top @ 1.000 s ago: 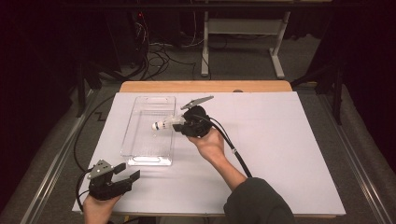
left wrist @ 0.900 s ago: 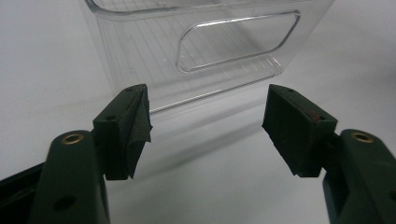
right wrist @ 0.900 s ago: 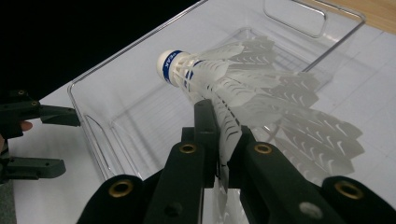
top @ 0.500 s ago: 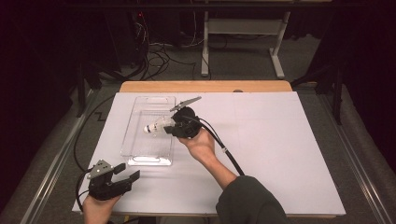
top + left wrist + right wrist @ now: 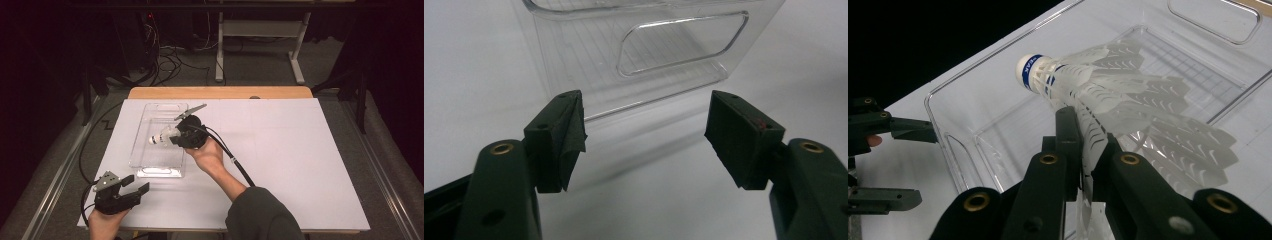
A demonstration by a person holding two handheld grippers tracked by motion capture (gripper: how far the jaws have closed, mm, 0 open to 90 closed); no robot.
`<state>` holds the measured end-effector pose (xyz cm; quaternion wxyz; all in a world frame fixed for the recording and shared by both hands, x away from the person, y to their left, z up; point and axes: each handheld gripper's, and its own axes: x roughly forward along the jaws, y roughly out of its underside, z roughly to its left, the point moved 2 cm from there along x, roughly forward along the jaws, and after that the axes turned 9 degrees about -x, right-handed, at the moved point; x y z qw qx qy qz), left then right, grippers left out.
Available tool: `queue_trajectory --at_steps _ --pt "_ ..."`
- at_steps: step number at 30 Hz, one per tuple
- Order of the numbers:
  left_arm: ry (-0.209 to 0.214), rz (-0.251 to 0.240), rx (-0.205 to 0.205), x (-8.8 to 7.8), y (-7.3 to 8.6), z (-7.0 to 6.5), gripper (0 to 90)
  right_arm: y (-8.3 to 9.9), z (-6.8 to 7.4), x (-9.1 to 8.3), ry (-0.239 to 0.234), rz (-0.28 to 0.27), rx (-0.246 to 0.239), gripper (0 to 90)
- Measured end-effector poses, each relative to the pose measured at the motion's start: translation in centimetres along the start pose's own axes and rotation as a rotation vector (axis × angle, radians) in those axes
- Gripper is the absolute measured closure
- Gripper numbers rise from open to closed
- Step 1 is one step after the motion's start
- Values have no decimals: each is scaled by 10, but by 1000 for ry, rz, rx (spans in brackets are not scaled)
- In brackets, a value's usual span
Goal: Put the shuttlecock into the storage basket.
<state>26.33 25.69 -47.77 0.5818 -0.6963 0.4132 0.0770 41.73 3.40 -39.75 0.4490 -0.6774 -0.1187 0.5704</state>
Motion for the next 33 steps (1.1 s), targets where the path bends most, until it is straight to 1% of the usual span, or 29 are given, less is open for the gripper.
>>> queue_trajectory --at_steps 8,23,26,28,30,33 --pt "0 0 0 0 0 0 328 -3 3 6 -2 11 -1 886" --pt "4 -1 0 0 0 0 328 -7 6 25 -8 38 -11 885" --pt "4 4 6 1 0 -1 329 -8 6 29 -4 43 -7 885" --pt "5 1 1 1 0 0 329 -9 6 31 0 47 -4 885" --pt "4 1 1 1 -1 0 329 -9 6 33 0 49 -9 885" --pt "5 2 2 1 -1 -1 329 -9 5 36 4 56 -3 882"
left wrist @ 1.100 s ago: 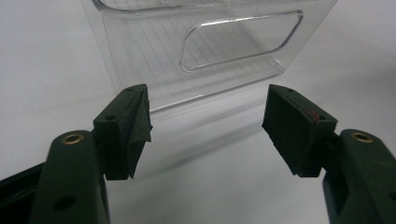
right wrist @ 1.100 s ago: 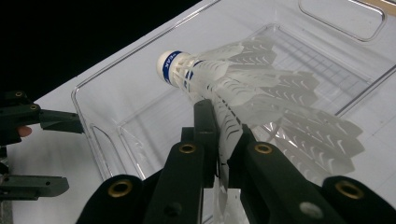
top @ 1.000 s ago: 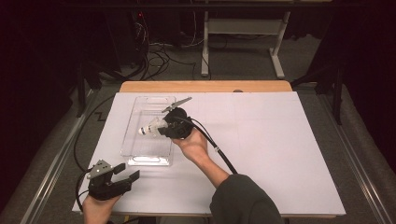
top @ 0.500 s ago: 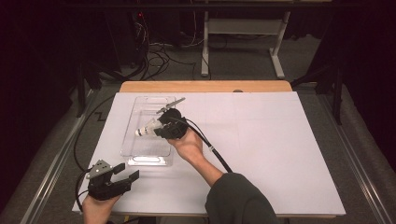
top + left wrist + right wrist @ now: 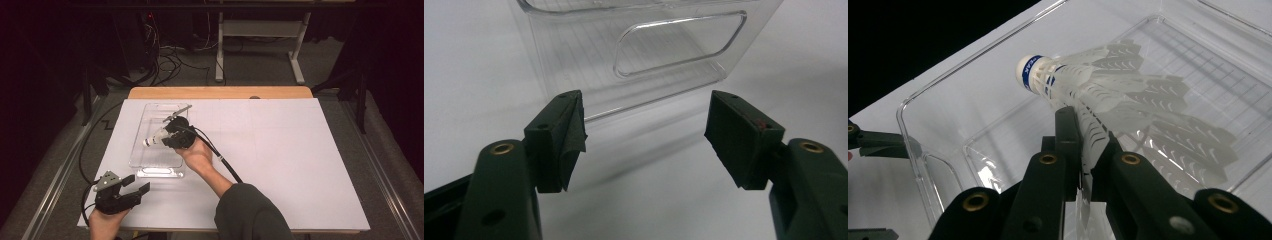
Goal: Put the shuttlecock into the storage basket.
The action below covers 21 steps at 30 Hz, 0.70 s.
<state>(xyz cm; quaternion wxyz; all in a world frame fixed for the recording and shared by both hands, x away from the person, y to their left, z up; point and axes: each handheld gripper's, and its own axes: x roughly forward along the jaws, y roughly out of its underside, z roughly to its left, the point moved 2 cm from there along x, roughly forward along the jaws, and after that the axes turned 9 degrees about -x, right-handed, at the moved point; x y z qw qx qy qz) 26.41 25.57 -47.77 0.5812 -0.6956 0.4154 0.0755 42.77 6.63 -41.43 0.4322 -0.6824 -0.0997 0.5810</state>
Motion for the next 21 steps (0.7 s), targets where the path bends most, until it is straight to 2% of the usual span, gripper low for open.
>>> queue_trajectory --at_steps 10,21 --pt "5 0 1 0 0 0 329 -1 0 16 11 39 2 882" --pt "5 5 4 1 0 -1 329 -2 3 23 18 70 -7 874"
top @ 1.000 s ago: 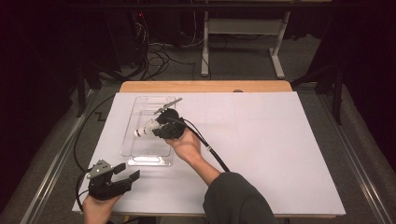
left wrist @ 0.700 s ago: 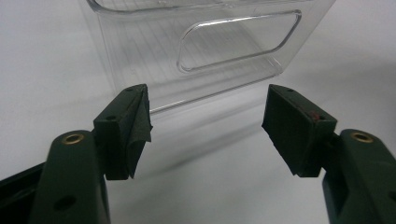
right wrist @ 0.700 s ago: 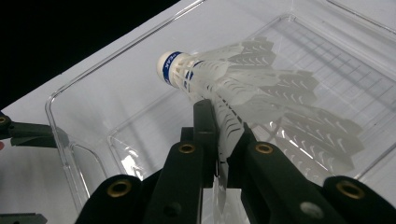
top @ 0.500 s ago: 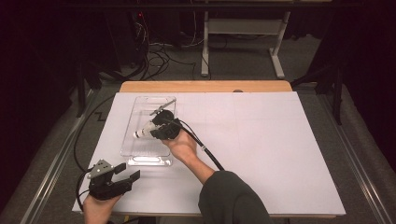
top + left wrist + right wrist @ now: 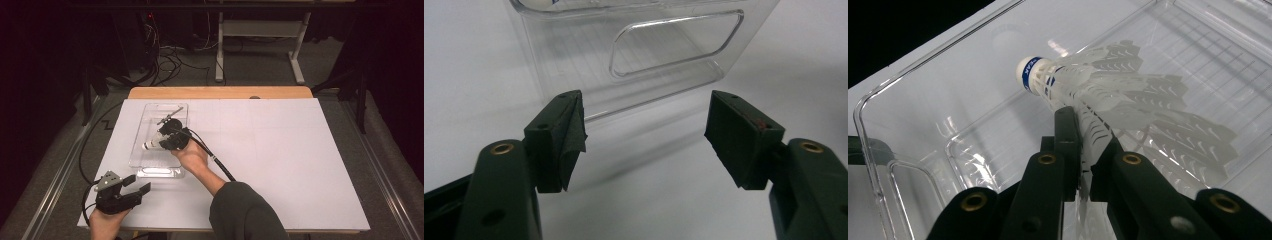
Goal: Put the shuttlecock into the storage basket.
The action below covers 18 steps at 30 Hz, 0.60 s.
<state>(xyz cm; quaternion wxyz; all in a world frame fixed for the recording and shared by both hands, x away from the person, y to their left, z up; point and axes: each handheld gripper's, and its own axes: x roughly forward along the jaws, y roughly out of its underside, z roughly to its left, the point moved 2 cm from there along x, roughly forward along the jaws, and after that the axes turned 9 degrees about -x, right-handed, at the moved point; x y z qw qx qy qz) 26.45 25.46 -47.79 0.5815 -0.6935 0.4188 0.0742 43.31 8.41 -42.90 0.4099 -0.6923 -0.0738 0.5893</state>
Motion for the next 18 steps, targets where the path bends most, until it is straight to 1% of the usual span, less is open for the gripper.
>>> queue_trajectory --at_steps 2,3,4,11,13,14,18 --pt "1 0 -1 0 0 0 329 -1 0 1 -3 6 -4 871" --pt "2 2 -1 0 0 0 329 -1 1 1 -1 13 2 869" --pt "2 2 -1 0 0 0 329 -1 1 2 0 14 -11 868" --pt "3 1 -3 0 0 0 329 -3 4 5 -12 41 -18 856" --pt "4 2 -3 0 0 0 329 -3 5 6 -9 41 -24 852" --pt "4 1 -3 0 0 0 329 -4 6 6 -10 41 -18 850" --pt "3 -1 -5 -1 0 1 329 -4 6 7 -19 39 -25 834"
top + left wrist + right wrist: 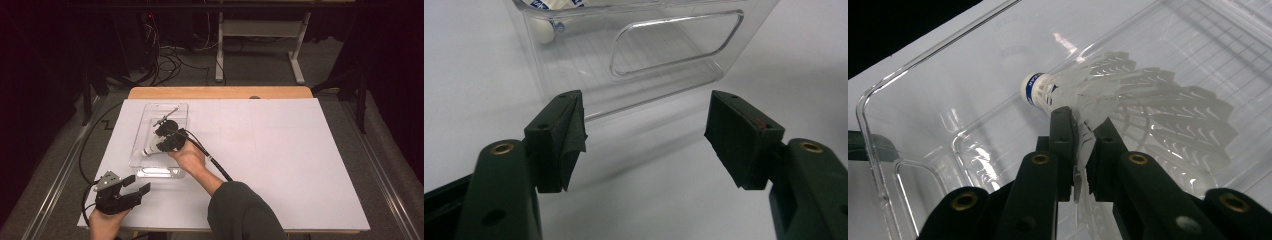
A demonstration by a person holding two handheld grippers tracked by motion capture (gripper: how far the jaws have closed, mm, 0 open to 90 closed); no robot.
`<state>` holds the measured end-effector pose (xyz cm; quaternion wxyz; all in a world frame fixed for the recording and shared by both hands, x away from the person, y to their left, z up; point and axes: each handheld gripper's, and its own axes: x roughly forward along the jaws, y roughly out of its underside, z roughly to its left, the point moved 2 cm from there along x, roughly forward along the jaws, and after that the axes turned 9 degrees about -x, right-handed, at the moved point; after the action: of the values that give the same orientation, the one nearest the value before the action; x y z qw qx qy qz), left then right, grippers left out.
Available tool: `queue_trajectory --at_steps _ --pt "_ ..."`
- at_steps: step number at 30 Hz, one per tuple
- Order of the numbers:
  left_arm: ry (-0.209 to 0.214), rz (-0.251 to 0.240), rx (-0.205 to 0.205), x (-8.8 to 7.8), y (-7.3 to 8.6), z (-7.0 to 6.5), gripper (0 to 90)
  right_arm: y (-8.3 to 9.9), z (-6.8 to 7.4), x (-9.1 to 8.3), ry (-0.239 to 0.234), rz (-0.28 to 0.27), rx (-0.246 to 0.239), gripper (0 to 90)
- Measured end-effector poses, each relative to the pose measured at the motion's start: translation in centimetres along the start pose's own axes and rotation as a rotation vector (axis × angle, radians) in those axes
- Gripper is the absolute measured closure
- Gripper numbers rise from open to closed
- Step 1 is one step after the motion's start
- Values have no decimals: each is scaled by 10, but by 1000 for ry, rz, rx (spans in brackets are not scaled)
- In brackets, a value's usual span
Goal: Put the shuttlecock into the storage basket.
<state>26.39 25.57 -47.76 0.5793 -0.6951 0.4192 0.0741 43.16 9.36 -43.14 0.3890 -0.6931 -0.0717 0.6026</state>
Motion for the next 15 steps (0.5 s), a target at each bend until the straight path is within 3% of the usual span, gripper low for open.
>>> queue_trajectory --at_steps 6,15 --pt "-1 0 1 0 0 0 329 0 1 -1 -6 2 2 742" --pt "-2 0 -1 0 0 0 330 0 1 -2 -7 20 -5 680"
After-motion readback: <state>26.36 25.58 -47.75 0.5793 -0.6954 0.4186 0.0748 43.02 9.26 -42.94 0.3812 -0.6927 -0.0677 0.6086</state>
